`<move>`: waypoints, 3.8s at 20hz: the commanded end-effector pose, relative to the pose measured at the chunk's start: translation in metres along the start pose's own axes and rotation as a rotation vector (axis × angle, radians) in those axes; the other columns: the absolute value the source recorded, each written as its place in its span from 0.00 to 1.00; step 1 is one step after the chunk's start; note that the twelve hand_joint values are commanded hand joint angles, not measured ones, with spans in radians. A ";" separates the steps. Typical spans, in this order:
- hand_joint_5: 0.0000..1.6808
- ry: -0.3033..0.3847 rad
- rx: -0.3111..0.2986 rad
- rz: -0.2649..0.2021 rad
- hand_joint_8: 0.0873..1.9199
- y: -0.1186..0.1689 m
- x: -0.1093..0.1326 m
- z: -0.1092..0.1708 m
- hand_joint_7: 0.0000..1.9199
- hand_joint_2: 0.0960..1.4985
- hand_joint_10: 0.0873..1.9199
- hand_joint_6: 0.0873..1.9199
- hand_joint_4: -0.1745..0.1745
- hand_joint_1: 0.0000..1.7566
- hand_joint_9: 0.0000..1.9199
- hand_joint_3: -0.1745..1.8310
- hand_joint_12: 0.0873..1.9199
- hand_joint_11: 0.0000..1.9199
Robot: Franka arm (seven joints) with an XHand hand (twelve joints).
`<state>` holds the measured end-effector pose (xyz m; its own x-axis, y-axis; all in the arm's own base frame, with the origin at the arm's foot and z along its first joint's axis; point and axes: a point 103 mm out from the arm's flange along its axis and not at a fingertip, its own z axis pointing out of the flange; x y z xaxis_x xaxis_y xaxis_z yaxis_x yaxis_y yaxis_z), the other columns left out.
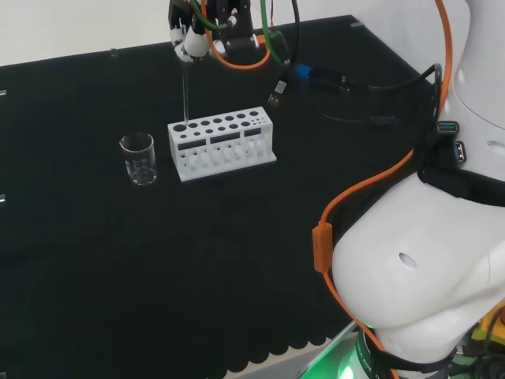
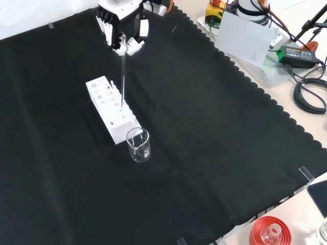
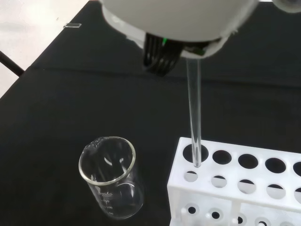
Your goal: Stir in the beaker to the left of the white test tube rack with the glass rod.
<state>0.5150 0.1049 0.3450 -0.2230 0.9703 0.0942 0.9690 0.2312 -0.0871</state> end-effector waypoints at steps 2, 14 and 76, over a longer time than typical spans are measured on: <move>0.68 0.002 0.002 0.005 0.34 0.002 -0.001 0.002 0.74 0.31 0.20 0.42 0.00 0.76 0.89 0.54 0.26 0.83; 0.68 -0.006 -0.004 -0.029 0.33 0.011 0.021 -0.004 0.74 0.31 0.20 0.42 0.00 0.76 0.89 0.54 0.26 0.84; 0.69 -0.002 0.036 -0.119 0.32 0.054 0.070 0.026 0.75 0.30 0.19 0.41 0.00 0.76 0.90 0.54 0.25 0.84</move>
<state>0.5446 0.1877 0.3292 -0.3316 0.9391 0.0908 0.9348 0.3400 -0.1027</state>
